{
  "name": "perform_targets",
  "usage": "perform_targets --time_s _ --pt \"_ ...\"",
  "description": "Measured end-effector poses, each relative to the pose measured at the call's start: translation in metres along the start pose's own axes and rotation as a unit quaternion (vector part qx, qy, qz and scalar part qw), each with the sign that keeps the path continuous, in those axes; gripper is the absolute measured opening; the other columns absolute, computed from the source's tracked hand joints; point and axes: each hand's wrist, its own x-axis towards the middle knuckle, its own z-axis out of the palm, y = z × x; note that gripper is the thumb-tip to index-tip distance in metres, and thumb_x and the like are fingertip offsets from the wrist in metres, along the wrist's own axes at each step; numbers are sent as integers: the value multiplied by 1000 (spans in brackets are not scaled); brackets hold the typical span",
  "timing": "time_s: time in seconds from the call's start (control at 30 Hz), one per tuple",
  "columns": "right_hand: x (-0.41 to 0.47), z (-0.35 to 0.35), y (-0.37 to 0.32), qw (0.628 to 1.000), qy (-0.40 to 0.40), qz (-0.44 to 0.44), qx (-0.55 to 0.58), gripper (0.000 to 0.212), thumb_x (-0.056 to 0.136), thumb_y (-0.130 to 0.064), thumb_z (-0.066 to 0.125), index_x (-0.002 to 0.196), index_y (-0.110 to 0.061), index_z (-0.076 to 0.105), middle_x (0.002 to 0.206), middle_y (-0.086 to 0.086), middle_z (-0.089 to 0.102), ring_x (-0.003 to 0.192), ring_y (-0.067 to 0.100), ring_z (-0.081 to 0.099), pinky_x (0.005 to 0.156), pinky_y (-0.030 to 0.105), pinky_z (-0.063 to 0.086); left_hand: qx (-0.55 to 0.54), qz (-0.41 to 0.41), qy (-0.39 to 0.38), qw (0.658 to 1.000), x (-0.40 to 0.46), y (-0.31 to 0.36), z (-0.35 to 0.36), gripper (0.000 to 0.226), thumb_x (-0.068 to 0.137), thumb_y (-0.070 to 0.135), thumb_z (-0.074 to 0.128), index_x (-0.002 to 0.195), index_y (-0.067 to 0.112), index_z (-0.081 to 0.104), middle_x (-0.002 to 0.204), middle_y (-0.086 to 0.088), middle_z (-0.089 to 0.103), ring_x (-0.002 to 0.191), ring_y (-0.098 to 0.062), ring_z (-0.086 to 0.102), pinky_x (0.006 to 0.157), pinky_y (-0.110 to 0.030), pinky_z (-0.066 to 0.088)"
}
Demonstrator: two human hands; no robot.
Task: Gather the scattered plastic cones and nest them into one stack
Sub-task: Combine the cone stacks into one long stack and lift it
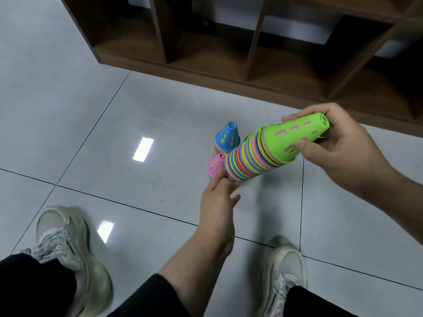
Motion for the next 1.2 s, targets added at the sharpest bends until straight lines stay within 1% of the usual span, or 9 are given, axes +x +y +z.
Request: perform_targets --time_s 0.17,0.37,0.5,0.57,0.67,0.77,0.9,0.97,1.2 --pt "28 21 -15 997 -12 -14 -76 37 87 -10 71 117 -26 55 117 -9 67 101 13 68 86 43 58 19 -17 3 1000 20 22 -9 32 91 14 47 110 17 73 109 -3 71 104 -17 68 95 -35 50" --pt "53 43 -4 988 -37 5 -149 39 78 -40 67 113 -39 51 107 -6 67 93 21 66 80 48 56 43 -54 21 997 43 29 -21 15 78 14 53 86 7 65 77 -2 67 81 -18 65 94 -34 52" --pt "59 70 20 969 -107 12 -224 40 86 -35 72 121 -33 51 103 -15 61 89 9 57 84 36 50 189 -62 23 980 52 31 -30 6 75 18 49 69 18 52 71 -4 41 73 -19 40 76 -32 39" --pt "60 88 29 964 -121 3 -238 42 88 -38 70 124 -31 49 104 -15 54 97 7 52 88 35 47 274 -48 -13 960 57 31 -35 27 87 12 47 65 28 47 64 8 42 63 -12 37 63 -25 36" --pt "70 99 36 972 -92 16 -215 43 84 -44 71 119 -33 49 100 -20 53 104 14 51 89 41 48 350 -25 -35 936 69 22 -54 37 95 5 44 109 38 54 99 22 56 85 4 54 77 -19 46" --pt "69 100 44 976 -66 22 -204 47 80 -43 76 120 -32 54 102 -27 54 107 10 50 93 40 47 364 -82 -43 927 84 9 -73 62 93 15 51 151 29 33 143 5 47 123 -12 53 99 -30 45" --pt "56 99 58 981 -35 18 -188 54 80 -44 78 126 -30 55 123 -19 56 121 7 47 104 30 39 383 -109 -77 914 102 -2 -85 74 93 19 57 156 29 19 150 -1 39 126 -15 51 92 -25 42" --pt "54 100 64 984 -33 26 -171 57 78 -43 79 128 -31 54 132 -18 54 126 6 46 107 27 37 394 -90 -105 909 107 -3 -80 83 89 19 64 157 29 16 152 1 36 134 -19 45 101 -28 42" --pt "51 102 71 989 -61 81 -104 64 80 -35 80 135 -36 47 128 -22 57 120 1 53 103 27 43 461 32 -125 878 134 -26 -79 75 76 44 72 142 44 37 134 13 55 125 -5 51 106 -35 44"
